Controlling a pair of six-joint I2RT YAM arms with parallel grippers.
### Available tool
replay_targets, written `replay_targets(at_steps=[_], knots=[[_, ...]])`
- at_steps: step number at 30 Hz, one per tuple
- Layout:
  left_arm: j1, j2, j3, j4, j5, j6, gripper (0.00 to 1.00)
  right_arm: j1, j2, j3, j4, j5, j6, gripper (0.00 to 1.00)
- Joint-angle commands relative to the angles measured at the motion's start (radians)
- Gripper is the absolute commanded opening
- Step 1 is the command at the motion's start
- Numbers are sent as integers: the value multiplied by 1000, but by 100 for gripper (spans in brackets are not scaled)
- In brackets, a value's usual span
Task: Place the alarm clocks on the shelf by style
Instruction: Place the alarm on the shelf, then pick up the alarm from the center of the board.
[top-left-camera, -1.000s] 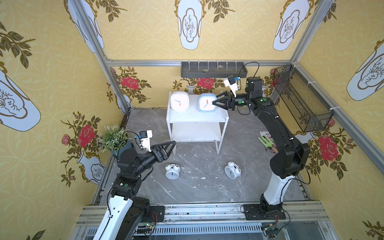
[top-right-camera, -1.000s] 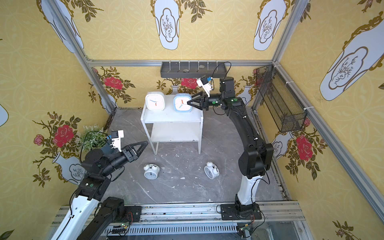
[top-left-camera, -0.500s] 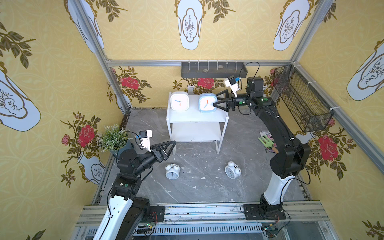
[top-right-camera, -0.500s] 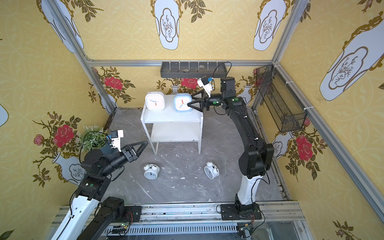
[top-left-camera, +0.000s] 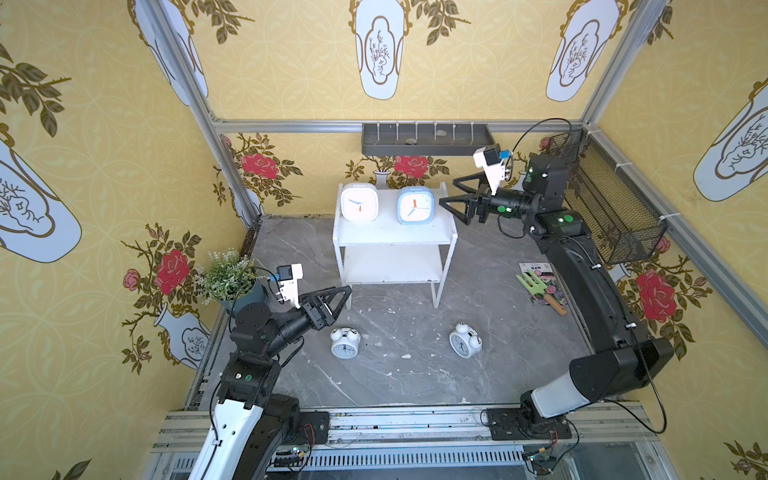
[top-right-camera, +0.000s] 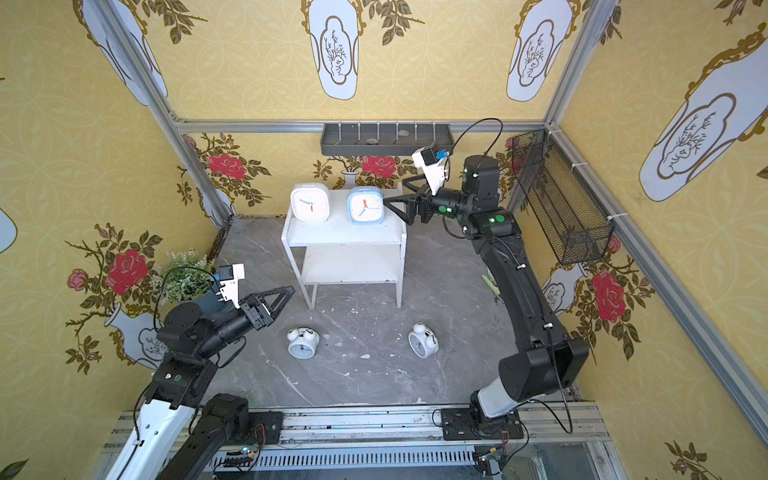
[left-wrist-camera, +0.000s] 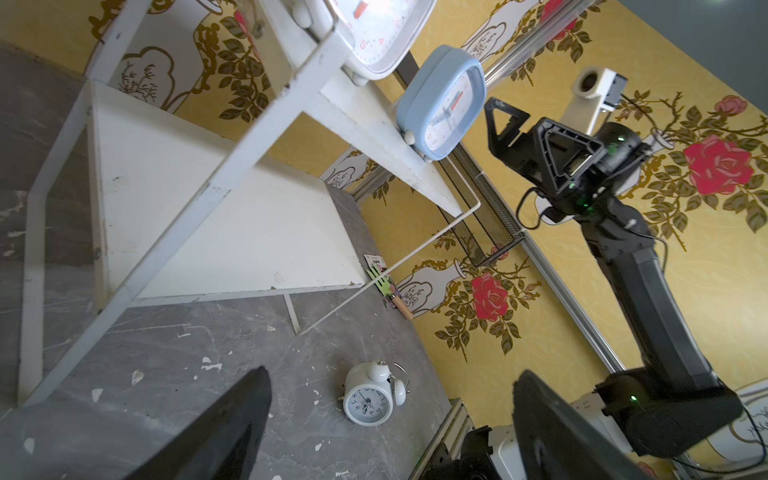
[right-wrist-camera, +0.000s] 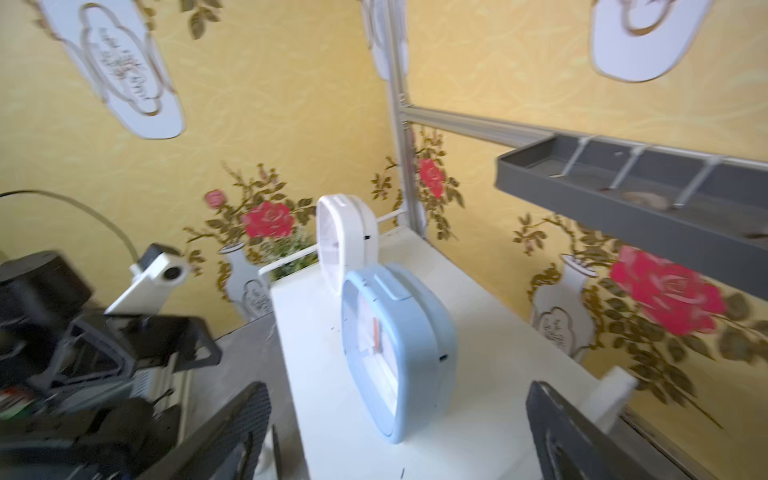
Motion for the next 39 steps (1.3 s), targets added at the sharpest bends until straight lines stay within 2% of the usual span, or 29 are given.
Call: replay_targets(at_steps=[1,3,4,6,10,12,14,15,17,19,21,24,28,33,39], knots=[[2,-26,29,-189,-153,50,95,86,-89,-51,-16,502,57,98],[1,-56,38,-273,-242,43,96,219,-188,-163,16,725,49,98],[2,-71,45,-321,-292,32,98,292,-232,-201,-2,787,57,98],[1,-92,62,-405,-377,14,99,436,-281,-233,-71,968,127,98],[2,-82,104,-513,-426,26,99,779,-327,-310,-203,1277,274,98],[1,-48,130,-577,-451,33,99,941,-327,-374,-214,1329,317,98],[2,4,158,-681,-498,13,99,1069,-287,-430,-204,1309,349,99],[2,18,159,-708,-508,-2,97,1101,-255,-448,-192,1286,360,96],[1,17,125,-713,-513,-34,91,1126,-184,-479,-163,1195,387,83],[3,-3,80,-706,-536,-80,88,1120,-131,-520,-98,1104,399,65],[2,-20,39,-696,-549,-118,84,1098,-91,-559,-14,1005,384,57],[3,-29,-12,-658,-540,-147,79,1053,-16,-569,64,884,327,51],[5,-8,-36,-654,-532,-163,78,975,59,-548,115,757,269,37],[6,-40,-59,-672,-565,-156,79,926,137,-531,178,632,235,40],[9,-58,-74,-677,-570,-148,79,897,250,-456,175,597,194,42]])
